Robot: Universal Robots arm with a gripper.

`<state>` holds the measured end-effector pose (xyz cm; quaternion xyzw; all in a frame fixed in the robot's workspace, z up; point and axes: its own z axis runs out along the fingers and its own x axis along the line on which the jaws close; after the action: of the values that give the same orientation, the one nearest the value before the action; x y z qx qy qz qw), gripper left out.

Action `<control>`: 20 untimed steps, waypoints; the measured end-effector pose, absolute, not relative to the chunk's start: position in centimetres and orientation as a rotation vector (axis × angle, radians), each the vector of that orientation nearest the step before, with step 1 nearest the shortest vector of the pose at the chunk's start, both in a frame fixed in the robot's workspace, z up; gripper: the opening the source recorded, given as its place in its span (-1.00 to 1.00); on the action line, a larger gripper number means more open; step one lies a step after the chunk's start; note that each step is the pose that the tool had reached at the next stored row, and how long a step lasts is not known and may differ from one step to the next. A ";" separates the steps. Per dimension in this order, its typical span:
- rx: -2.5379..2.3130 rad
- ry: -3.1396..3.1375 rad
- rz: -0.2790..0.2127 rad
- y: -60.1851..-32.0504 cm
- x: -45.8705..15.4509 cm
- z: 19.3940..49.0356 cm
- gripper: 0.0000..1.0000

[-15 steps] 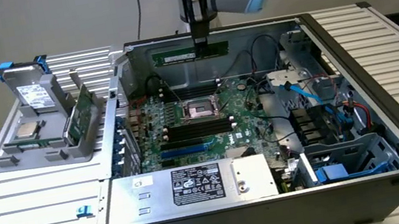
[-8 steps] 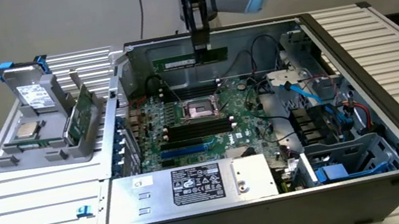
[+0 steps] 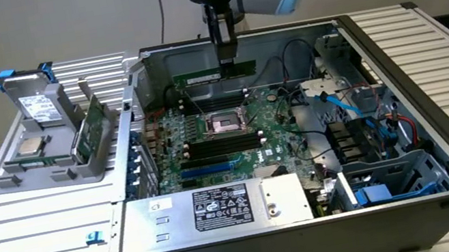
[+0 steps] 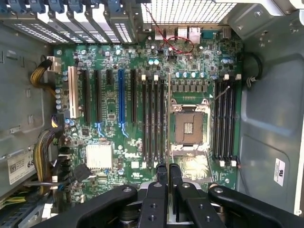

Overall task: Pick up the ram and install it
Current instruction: 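Insert the ram into the slot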

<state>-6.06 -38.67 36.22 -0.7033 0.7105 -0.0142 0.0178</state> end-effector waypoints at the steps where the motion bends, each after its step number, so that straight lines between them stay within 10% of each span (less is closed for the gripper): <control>1: -2.185 2.208 -0.045 -38.7 -6.1 36.0 -0.72; 20: -2.197 2.218 -0.062 -38.9 -6.1 33.0 -0.72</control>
<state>-6.06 -38.94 33.01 -0.7035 0.7104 -0.0198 0.0094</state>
